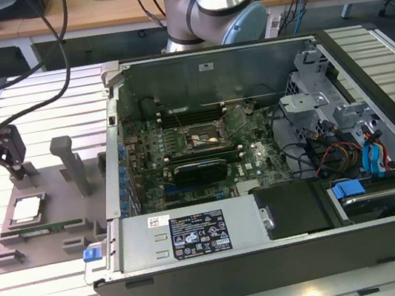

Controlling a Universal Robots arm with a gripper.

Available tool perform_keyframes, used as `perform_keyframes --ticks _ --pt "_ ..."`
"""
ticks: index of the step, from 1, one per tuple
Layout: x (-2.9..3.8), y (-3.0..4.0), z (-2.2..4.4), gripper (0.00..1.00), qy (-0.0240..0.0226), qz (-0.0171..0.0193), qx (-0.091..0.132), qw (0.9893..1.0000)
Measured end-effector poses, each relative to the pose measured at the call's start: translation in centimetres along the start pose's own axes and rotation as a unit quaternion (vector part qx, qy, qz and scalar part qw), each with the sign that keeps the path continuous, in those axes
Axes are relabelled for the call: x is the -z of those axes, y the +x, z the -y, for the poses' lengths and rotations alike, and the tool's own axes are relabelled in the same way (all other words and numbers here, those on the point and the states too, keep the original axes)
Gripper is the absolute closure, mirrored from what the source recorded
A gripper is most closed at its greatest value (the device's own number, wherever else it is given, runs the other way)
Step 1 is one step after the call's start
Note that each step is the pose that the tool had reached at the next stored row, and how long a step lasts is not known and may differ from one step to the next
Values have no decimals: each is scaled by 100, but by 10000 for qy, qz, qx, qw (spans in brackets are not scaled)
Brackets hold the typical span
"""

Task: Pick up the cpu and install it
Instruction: 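Pick up the cpu and move it towards the insertion slot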

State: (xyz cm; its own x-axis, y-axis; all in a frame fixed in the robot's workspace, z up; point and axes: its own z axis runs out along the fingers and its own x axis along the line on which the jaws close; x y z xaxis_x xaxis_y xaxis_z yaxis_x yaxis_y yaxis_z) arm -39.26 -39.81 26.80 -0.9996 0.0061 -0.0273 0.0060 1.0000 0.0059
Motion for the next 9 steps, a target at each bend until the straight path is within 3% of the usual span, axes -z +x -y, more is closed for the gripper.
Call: perform_keyframes --ticks 1,2,9 --pt "-3 0 -1 34 36 3 3 10000" --pt "-3 -1 0 34 106 2 10 9999" --pt "-48 0 0 34 107 2 17 9999"
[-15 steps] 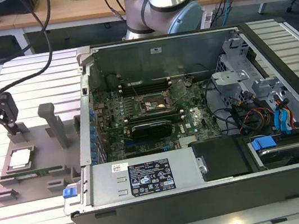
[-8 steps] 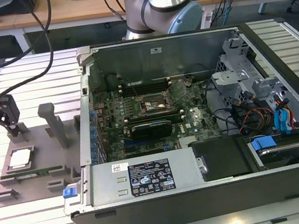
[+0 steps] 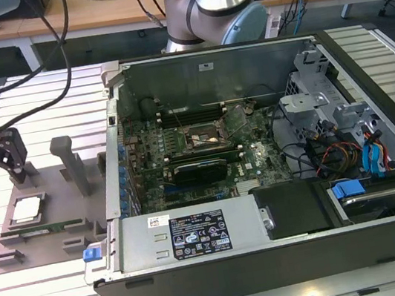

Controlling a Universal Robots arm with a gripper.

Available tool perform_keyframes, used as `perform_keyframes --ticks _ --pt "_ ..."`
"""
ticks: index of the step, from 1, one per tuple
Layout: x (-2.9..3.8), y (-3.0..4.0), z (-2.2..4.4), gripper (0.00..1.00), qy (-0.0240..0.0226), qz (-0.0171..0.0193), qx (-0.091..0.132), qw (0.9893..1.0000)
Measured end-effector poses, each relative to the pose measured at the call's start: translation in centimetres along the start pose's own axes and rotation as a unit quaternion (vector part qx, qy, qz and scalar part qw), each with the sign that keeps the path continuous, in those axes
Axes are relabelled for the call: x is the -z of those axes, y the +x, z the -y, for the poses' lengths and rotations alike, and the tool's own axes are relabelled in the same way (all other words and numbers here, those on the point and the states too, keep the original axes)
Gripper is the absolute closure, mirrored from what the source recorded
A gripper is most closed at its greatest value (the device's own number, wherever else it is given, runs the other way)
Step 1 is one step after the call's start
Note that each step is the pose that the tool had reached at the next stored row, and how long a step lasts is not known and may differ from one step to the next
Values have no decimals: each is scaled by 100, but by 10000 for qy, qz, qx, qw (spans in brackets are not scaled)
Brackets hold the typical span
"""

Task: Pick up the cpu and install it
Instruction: 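Pick up the cpu and move it towards the insertion slot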

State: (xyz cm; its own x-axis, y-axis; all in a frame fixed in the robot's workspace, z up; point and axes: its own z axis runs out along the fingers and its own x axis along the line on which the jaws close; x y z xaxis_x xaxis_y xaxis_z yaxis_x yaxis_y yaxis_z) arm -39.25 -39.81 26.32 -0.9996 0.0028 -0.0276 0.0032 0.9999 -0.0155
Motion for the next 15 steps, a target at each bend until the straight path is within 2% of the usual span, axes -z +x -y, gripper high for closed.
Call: perform_keyframes --ticks 2,5,15 --pt "-9 0 0 34 0 0 0 10000" --pt "-119 3 -2 34 0 0 0 10000" --pt "-186 5 -3 34 0 0 0 10000"
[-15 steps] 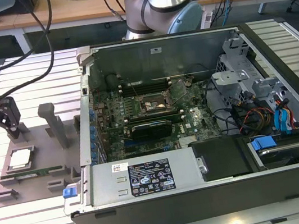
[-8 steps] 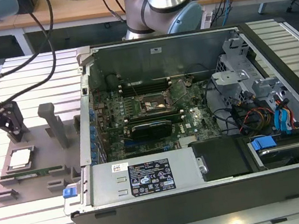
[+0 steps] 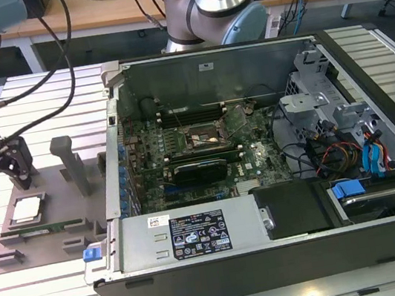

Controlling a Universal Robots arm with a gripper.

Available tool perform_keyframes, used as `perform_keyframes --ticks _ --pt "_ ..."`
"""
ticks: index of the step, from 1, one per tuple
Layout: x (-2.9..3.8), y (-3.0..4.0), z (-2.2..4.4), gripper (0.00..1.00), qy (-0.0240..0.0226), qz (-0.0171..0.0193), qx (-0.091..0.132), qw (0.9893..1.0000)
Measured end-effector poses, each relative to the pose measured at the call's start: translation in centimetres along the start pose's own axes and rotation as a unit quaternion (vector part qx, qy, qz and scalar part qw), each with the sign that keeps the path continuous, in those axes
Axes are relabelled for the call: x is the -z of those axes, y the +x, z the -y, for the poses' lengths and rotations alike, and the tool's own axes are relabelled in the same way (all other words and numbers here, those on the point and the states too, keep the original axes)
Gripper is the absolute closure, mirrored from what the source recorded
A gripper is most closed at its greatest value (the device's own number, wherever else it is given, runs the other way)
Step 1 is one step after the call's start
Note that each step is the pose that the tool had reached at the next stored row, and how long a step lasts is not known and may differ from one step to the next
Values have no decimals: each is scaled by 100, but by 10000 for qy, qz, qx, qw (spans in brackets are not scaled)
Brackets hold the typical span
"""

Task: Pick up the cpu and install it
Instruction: 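Pick up the cpu and move it towards the insertion slot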

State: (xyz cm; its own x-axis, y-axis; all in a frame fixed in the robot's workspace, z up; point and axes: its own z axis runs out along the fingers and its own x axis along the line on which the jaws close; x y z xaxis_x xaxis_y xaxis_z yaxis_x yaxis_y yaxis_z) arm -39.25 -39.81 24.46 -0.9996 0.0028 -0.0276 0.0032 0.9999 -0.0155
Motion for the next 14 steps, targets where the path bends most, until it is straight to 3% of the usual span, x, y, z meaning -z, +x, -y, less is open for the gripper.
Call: perform_keyframes --ticks 11,14 --pt "-82 3 -1 34 0 0 -1 10000" --pt "-115 -1 37 34 0 1 9 10000"
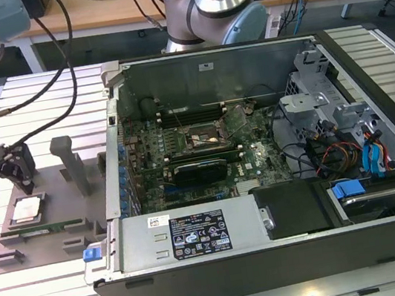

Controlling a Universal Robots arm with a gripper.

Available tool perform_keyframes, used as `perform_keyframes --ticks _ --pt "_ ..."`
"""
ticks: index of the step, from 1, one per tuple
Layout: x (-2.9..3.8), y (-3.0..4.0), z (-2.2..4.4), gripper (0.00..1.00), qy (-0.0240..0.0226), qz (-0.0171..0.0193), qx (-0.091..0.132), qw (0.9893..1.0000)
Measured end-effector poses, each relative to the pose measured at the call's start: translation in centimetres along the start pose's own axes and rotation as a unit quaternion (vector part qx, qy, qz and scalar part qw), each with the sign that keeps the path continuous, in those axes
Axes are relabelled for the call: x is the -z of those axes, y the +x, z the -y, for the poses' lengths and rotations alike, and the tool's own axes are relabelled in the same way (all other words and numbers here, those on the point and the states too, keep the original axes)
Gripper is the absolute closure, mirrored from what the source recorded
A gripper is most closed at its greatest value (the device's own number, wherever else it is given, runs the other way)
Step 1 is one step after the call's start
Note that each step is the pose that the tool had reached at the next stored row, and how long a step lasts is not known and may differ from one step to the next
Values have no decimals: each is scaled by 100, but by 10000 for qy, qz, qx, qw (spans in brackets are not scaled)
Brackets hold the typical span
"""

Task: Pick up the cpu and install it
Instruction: 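Pick up the cpu and move it towards the insertion slot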

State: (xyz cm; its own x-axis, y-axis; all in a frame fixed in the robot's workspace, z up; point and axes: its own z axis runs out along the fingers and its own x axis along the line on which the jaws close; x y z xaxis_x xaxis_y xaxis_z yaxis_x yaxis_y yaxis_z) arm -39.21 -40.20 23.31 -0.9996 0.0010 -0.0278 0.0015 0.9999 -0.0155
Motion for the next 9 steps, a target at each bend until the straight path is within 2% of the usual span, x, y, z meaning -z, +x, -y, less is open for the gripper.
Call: perform_keyframes --ticks 5,9 --pt "-52 -36 4 34 0 0 48 10000" --pt "-93 -36 15 34 1 0 63 10000"
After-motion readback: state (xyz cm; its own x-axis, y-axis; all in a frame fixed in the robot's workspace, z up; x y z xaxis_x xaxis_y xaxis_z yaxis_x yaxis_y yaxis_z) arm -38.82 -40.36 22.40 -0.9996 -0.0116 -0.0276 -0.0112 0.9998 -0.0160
